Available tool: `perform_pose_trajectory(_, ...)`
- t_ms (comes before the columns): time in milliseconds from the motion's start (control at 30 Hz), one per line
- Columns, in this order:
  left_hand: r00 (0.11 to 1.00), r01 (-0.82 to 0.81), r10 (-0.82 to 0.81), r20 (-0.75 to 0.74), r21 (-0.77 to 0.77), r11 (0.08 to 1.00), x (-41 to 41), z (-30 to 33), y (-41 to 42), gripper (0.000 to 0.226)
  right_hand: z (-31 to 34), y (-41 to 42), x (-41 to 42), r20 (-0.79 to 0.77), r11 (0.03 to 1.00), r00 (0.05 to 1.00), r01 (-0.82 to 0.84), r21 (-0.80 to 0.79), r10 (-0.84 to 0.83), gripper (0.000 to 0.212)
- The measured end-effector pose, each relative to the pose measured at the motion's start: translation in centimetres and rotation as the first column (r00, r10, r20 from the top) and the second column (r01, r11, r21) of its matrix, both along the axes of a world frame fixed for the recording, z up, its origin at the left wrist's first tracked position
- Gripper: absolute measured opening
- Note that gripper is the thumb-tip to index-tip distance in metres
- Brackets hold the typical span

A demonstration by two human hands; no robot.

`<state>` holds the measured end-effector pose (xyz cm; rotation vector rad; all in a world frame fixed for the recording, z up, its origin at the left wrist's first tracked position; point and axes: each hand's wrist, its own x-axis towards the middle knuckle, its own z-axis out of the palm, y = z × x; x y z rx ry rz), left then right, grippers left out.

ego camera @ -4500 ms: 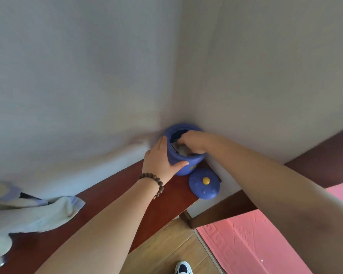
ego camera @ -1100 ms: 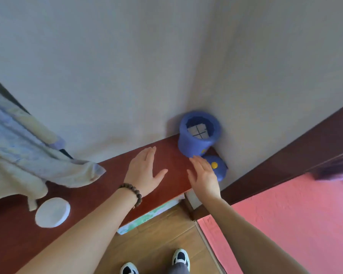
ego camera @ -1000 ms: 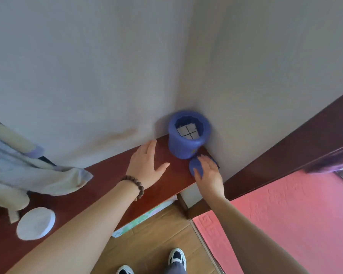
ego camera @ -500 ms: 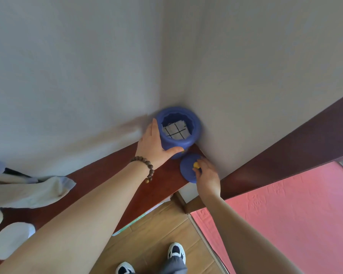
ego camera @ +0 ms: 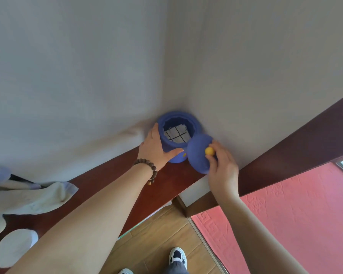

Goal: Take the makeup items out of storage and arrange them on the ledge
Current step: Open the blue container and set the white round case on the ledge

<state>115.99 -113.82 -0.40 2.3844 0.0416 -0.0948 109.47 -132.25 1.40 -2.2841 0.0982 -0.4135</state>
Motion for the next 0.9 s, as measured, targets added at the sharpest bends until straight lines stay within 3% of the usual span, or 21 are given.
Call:
perform_pose_trajectory(233,1.000,-0.020,0.020,0.019,-0.007,1.000,0.0,0.6,0.0,0.111,1.8,3.1,9.3,-0.095,0.973,0.975,-0.209,-0.095,0.201,0.032)
perform_pose_trajectory(533,0.999,-0.039,0.040,-0.027,0.012,0.999,0.3,0.3,0.0,0.113,0.0,4.2,12.0,-0.179,0.903,0.932,-0.353,-0.243,0.316,0.006)
perform_pose_trajectory(900,0.999,-0.020,0.022,-0.041,0.044,0.999,0.4,0.2,-0.1,0.114,-0.2,4.5,11.7,-0.240,0.933,0.930,-0.321,-0.161,0.279,0.033)
